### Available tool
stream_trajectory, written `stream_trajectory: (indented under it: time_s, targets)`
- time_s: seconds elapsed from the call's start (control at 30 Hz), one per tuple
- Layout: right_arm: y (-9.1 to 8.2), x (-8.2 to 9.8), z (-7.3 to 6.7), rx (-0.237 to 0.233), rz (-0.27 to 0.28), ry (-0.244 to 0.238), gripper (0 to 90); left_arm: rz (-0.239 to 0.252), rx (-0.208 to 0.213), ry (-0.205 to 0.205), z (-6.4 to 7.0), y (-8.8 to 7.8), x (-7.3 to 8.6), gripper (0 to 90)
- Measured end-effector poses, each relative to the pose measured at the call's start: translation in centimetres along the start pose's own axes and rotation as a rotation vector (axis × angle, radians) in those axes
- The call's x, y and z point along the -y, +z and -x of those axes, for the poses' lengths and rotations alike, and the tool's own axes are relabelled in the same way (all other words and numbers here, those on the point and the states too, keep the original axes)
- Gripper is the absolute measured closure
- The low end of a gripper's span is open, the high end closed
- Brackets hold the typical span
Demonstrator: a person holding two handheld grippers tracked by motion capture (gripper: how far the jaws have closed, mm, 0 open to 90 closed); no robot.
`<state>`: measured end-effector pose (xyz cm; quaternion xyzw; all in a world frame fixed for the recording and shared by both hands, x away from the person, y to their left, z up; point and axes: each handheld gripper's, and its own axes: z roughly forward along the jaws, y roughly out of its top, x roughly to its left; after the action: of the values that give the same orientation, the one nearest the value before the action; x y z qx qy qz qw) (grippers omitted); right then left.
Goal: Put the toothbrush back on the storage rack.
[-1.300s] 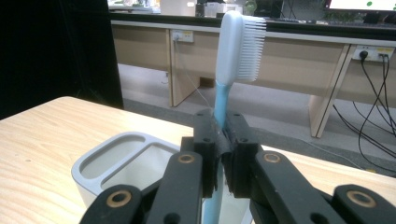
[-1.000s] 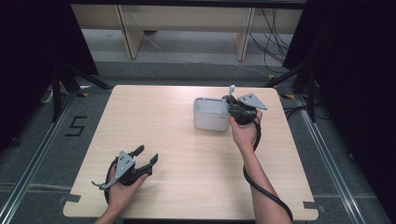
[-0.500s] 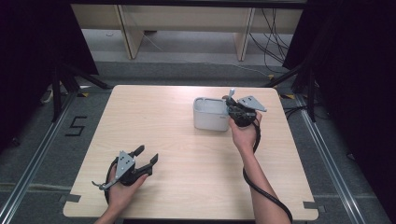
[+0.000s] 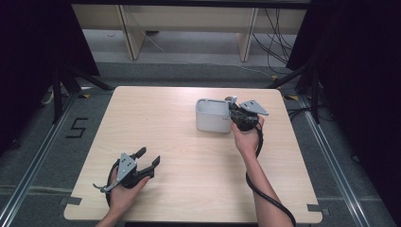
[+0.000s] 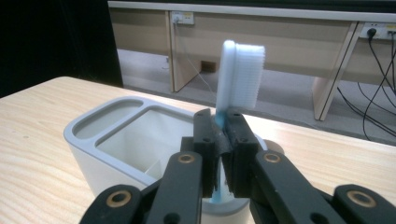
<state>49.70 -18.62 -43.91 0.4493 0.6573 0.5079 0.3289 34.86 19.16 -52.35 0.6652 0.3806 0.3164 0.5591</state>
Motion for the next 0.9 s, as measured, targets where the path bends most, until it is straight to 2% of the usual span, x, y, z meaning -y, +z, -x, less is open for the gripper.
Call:
stream_trajectory:
  time_s: [0.17, 0.23, 0.27, 0.37, 0.47, 0.53, 0.6, 0.63, 0.67, 0.7, 0.73, 0.77, 0.83, 0.9]
  targets:
    - [0.06, 0.22, 0.25, -0.003, -0.006, -0.019, 85.0, -0.002, 0.003, 0.001, 0.01, -0.03, -0.01, 33.4]
    - [0.11, 0.38, 0.31, -0.006, -0.013, -0.011, 85.0, 0.005, 0.002, -0.001, 0.0, 0.03, 0.02, 33.4]
    - [0.09, 0.5, 0.21, 0.01, -0.01, -0.004, 85.0, 0.006, 0.002, -0.002, -0.01, 0.03, 0.03, 33.4]
    - [0.1, 0.58, 0.2, 0.0, -0.015, 0.014, 85.0, 0.002, 0.001, -0.001, -0.01, 0.0, 0.01, 33.4]
    - [0.14, 0.64, 0.29, -0.001, -0.014, 0.003, 84.8, -0.002, 0.0, -0.002, -0.02, -0.04, 0.0, 33.4]
    - [0.19, 0.68, 0.45, 0.005, -0.009, -0.029, 82.9, -0.002, 0.0, -0.002, -0.02, -0.04, 0.0, 33.4]
    - [0.13, 0.68, 0.34, 0.004, -0.019, -0.017, 81.4, -0.001, 0.001, -0.002, -0.01, -0.05, 0.0, 33.5]
    - [0.21, 0.73, 0.22, 0.004, -0.017, -0.011, 76.5, -0.002, 0.001, -0.003, -0.01, -0.05, 0.0, 33.5]
    - [0.21, 0.73, 0.22, 0.004, -0.017, -0.011, 76.5, -0.002, 0.002, -0.004, -0.02, -0.05, 0.0, 33.5]
    - [0.21, 0.74, 0.18, 0.007, -0.023, -0.003, 71.4, 0.017, 0.01, -0.014, -0.08, 0.11, 0.07, 33.4]
    - [0.21, 0.74, 0.18, 0.007, -0.023, -0.003, 71.4, 0.017, 0.01, -0.014, -0.08, 0.11, 0.07, 33.4]
    - [0.2, 0.8, 0.05, 0.013, -0.037, -0.003, 66.0, 0.001, 0.005, -0.018, -0.16, -0.04, 0.01, 33.3]
    - [0.17, 0.85, -0.03, 0.018, -0.04, 0.005, 64.5, -0.001, 0.004, -0.02, -0.2, -0.07, 0.0, 33.3]
    - [0.26, 1.0, 0.07, 0.008, -0.044, -0.012, 61.0, 0.003, 0.005, -0.022, -0.24, -0.09, 0.01, 33.2]
